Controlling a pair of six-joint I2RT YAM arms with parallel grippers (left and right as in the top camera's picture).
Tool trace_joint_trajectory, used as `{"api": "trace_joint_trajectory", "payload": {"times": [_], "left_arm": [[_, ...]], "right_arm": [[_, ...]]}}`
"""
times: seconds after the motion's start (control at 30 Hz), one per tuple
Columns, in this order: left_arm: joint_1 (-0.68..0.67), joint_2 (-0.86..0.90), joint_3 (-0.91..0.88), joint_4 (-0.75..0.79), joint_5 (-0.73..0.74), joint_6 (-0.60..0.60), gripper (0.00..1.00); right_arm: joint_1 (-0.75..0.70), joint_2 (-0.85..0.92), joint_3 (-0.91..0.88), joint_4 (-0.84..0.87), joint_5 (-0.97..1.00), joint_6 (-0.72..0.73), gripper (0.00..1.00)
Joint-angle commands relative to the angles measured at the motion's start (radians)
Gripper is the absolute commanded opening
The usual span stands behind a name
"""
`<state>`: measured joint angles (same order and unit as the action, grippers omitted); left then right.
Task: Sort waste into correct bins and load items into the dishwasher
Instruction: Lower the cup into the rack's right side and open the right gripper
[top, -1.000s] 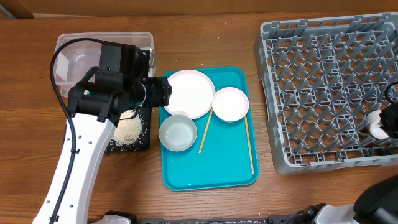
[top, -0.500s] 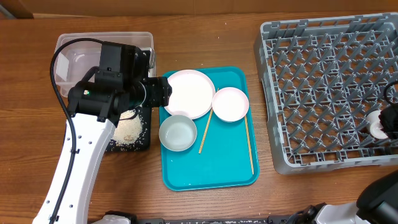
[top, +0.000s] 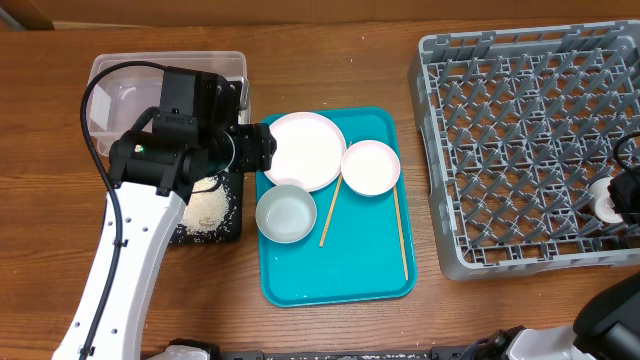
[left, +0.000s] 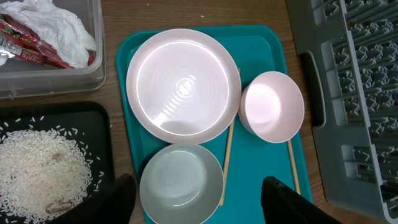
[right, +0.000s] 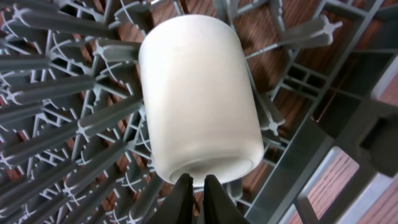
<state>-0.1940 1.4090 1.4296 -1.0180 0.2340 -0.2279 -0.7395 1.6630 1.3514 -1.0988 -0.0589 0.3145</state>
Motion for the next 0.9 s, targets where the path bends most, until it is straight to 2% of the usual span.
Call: {"api": "trace_joint_trajectory", "payload": {"times": [0.0,0.33,0.43,0.63,0.87], "left_arm": [[0.006,-0.010,0.011,0.000,-0.009,0.023,0.67],[0.006,-0.010,0.011,0.000,-0.009,0.023,0.67],[0.006,-0.010,0.011,-0.002,-0.009,0.023,0.67],[0.006,-0.010,0.011,-0.006,-0.009,0.023,0.66],[0.006,-0.010,0.011,-0.008,-0.009,0.023,0.66]], "right_arm": [[-0.001,0.037,-0.004,0.018,0.014,0.009,0.10],[-0.002,0.065,0.017,0.078,0.013,0.009,0.11],[-0.002,0.065,0.040,0.099,0.014,0.009,0.19],[-0.002,0.065,0.074,0.156,0.014,0.009,0.47],[-0.002,0.065,0.136,0.135,0.012,0.024,0.50]]}}
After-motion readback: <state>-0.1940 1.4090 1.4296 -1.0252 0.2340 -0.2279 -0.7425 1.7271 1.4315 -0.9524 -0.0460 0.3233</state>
